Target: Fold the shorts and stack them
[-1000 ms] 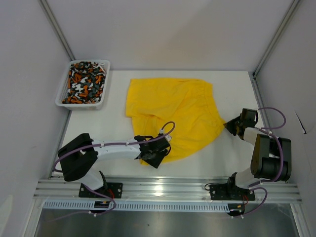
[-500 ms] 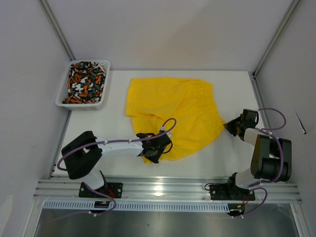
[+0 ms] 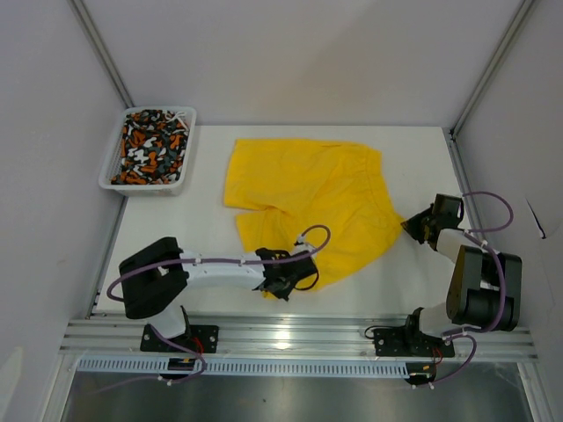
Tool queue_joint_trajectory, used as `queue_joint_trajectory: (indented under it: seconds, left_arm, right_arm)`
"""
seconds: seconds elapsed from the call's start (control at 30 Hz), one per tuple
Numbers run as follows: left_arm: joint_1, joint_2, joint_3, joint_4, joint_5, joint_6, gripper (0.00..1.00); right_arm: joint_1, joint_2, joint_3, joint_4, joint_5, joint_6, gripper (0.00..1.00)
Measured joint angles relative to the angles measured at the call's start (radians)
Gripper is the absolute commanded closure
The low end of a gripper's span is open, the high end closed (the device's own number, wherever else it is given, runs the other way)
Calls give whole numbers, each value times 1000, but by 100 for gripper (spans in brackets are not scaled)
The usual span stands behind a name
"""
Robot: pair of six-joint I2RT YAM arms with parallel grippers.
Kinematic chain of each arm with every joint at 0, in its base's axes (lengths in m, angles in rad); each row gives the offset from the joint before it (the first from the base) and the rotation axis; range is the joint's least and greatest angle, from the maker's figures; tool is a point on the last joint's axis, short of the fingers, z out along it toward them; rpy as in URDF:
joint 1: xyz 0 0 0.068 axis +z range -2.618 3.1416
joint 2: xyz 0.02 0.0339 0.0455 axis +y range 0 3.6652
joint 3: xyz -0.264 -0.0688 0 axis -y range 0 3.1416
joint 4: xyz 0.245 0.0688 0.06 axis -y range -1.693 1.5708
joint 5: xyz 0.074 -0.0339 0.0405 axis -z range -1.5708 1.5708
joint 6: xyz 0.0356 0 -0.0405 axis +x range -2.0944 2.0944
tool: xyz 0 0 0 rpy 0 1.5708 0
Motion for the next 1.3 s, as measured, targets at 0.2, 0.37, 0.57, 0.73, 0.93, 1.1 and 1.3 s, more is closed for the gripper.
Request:
queue_joint_trajectory:
  seconds: [0.2,0.37,0.57,0.73,0.93,1.1,1.3]
  left_arm:
    - [-274,38,64,-163,49,-71,100]
    - [-421,55,109,-199,90,-111,100]
    - [-476,6,107,-207,218,-134,100]
    - [-497,-101,141,-201,387,-142,100]
    - [-494,-103,308,-277,353,-140,72]
    - [-488,-80,327,-307,256,-120,48]
    - [-487,-19,299,-283,159,-45,44]
  right_arm:
    - [-3,-68,50,-168,73,-48,100]
    - [-3,-150,92,-329,161,-66,100]
    - [-43,-174,192,-539,225,-99,100]
    - [-120,-234,282,-641,298,-147,100]
    - [-161,-344,305,-690,303,-182,100]
    - [-161,-330,308,-684,262,-186,100]
    - [-161,-233,307,-626,216,-182,100]
